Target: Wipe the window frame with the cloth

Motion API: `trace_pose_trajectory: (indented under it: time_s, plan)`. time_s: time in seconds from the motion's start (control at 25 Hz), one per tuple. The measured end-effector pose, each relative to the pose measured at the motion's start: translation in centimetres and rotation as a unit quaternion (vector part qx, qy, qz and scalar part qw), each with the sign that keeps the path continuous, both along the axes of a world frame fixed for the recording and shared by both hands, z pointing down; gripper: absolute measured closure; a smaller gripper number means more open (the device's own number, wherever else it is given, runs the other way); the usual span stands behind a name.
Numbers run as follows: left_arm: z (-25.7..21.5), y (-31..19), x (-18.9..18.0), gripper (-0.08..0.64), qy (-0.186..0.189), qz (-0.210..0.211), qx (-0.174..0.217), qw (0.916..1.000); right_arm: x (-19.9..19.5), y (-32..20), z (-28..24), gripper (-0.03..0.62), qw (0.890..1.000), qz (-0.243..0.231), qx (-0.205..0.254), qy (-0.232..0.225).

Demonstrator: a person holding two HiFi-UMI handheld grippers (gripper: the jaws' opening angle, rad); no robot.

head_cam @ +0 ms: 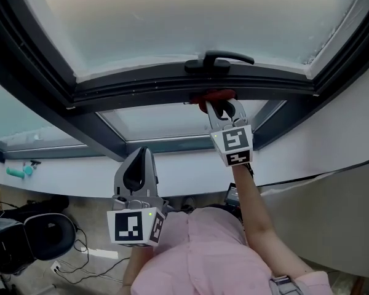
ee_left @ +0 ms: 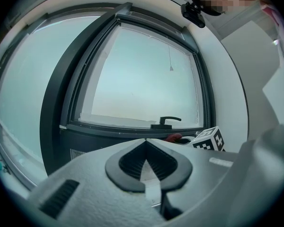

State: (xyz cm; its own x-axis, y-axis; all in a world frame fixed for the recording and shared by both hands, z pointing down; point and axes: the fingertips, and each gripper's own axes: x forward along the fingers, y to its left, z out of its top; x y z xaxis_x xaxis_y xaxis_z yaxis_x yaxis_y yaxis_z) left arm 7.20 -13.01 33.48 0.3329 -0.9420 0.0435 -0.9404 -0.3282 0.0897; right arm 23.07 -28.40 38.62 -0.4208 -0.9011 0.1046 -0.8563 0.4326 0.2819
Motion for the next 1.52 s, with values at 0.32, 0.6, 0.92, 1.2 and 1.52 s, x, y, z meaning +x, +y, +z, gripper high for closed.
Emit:
trace_pose_trajectory:
  time_s: [0.32,0.6,0.92,1.2,1.52]
  plan:
    - [0.1,-0.4,0.3,0.563,0.002,-0.001,-0.003,1.0000,2.4,0.0,0.2,0.523,1.000,0.021,0.000,0.018]
    - [0.3,-0.8,1.1,0.563,0.000,0.007,-0.005,1.0000,8.5,-0.3,0.2,0.523,0.996,0.086,-0.004,0.011]
    - [0.1,-1.2,2.0,0.563,-0.001,0.015,-0.005,0.9999,13.9,-0.4,0.2,0.523,0.990,0.139,-0.007,0.001]
    - [0.2,-1.6,2.1,0.563,-0.001,0.015,-0.004,0.9999,16.3,-0.6,0.2,0.523,0.988,0.157,-0.007,0.003]
    - [0.2,-1.9,2.6,0.563,-0.004,0.022,-0.007,0.9997,21.3,-0.6,0.3,0.523,0.977,0.213,-0.016,-0.016]
